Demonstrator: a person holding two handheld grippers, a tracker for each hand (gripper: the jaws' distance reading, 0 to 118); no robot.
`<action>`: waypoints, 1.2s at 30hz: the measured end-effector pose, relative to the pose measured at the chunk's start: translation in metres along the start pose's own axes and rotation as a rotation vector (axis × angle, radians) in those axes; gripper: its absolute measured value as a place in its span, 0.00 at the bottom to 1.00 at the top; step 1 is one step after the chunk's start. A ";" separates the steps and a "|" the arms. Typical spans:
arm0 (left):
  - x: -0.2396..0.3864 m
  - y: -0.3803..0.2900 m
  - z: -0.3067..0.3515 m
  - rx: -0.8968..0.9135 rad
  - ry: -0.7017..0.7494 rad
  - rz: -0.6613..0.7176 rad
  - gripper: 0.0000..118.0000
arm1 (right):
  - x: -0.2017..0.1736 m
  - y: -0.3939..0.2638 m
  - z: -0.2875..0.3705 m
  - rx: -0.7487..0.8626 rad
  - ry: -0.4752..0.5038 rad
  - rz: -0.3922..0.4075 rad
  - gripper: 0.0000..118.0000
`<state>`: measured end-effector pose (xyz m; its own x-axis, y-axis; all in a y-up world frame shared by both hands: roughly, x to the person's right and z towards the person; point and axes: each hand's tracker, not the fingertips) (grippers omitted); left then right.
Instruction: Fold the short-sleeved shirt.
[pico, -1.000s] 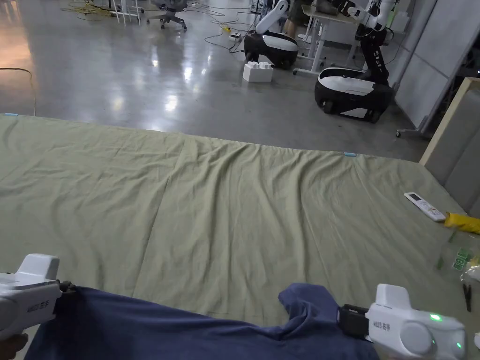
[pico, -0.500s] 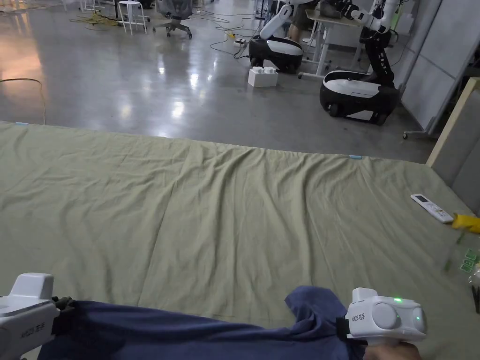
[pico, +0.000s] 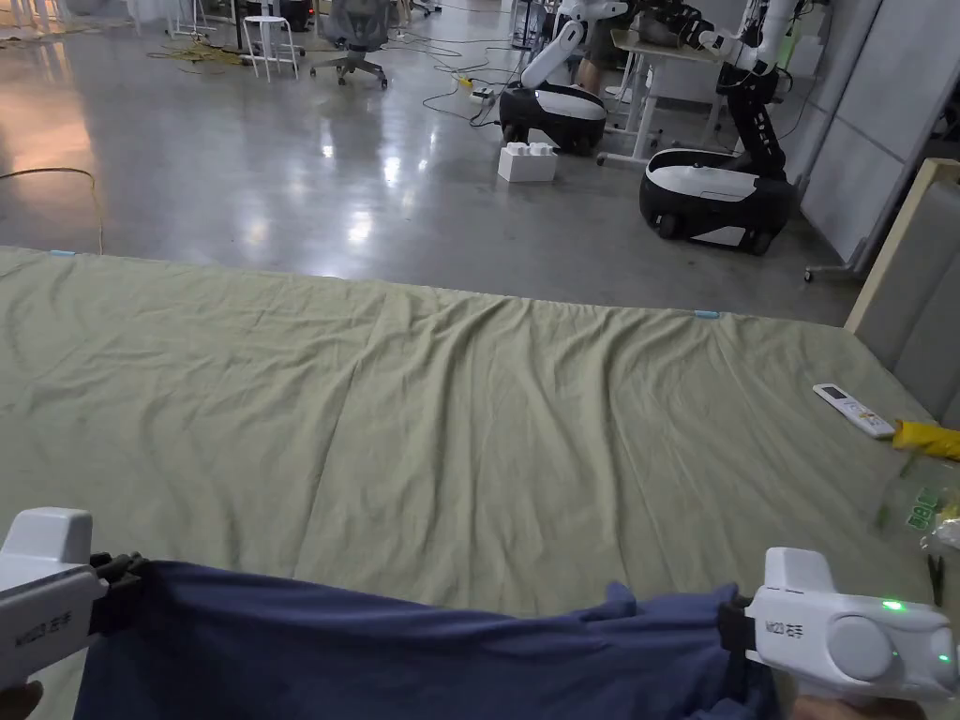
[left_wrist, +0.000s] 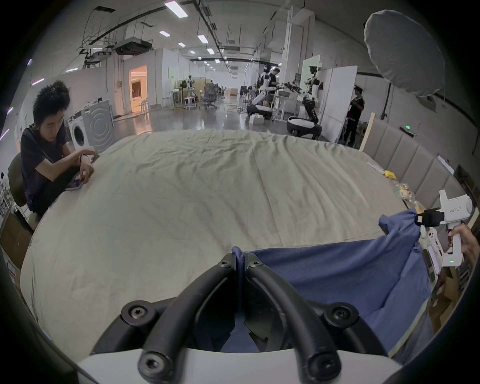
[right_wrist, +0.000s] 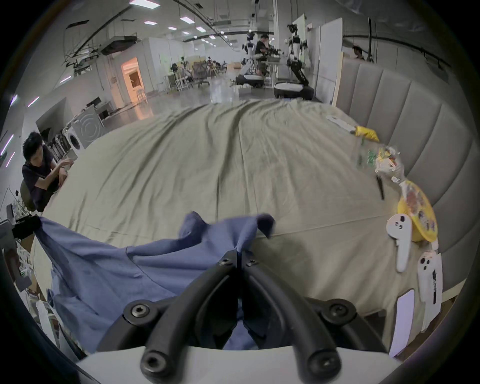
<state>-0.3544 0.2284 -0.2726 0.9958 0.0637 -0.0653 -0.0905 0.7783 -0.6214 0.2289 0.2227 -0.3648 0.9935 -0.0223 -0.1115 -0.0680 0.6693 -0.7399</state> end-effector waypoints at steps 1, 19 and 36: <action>-0.001 -0.001 0.008 0.009 -0.004 -0.007 0.04 | 0.001 -0.002 0.011 0.015 0.005 0.005 0.02; -0.015 -0.119 0.098 -0.067 -0.025 0.022 0.04 | -0.002 -0.150 0.111 -0.122 -0.013 0.074 0.02; -0.025 -0.198 0.058 -0.235 0.016 0.088 0.08 | -0.012 -0.197 0.071 -0.221 -0.064 0.112 0.15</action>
<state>-0.3611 0.1091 -0.1025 0.9839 0.1135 -0.1379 -0.1785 0.6037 -0.7769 0.2364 0.1438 -0.1701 0.9820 0.0944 -0.1636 -0.1889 0.4865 -0.8530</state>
